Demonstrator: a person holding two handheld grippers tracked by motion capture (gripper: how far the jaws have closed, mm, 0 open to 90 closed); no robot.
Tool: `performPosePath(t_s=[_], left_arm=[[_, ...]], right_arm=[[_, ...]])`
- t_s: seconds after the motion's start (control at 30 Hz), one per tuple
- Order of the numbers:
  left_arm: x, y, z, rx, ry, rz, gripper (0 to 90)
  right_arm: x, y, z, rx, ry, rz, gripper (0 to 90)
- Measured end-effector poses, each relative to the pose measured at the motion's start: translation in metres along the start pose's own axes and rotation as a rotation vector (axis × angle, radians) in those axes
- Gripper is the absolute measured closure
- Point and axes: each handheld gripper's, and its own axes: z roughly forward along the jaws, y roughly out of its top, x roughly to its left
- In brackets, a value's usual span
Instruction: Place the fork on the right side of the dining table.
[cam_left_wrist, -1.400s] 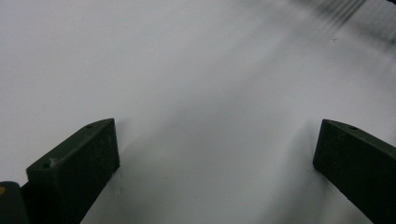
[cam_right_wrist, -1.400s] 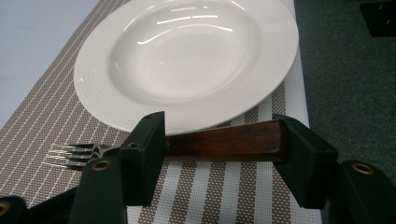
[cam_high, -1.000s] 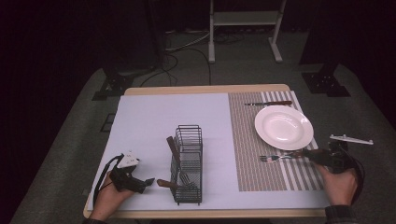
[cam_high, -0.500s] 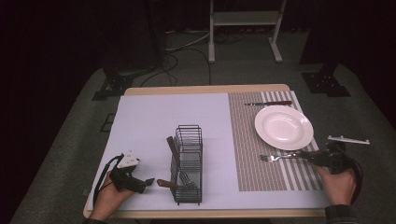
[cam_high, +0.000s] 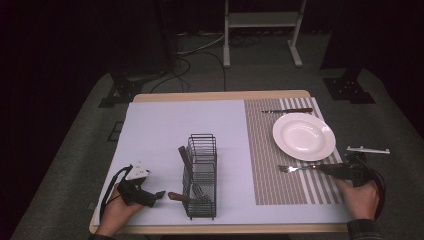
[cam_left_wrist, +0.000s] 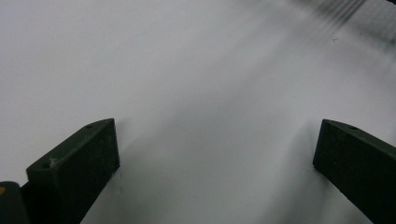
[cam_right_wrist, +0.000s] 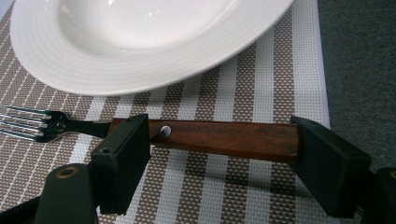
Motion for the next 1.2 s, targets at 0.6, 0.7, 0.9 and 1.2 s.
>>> performPosePath(t_s=[0.6, 0.7, 0.9, 1.2], left_arm=[[0.0, 0.0, 0.0, 0.0, 0.0, 0.0, 0.0], [0.0, 0.0, 0.0, 0.0, 0.0, 0.0, 0.0], [0.0, 0.0, 0.0, 0.0, 0.0, -0.001, 0.0], [0.0, 0.0, 0.0, 0.0, -0.001, 0.0, 0.0]], right_arm=[[0.0, 0.0, -0.003, -0.009, -0.058, -0.031, 21.5], [0.003, 0.002, -0.009, -0.034, -0.065, -0.05, 21.4], [0.02, 0.007, -0.019, -0.089, -0.038, -0.107, 21.4], [0.063, 0.012, -0.029, -0.181, 0.045, -0.236, 20.7]])
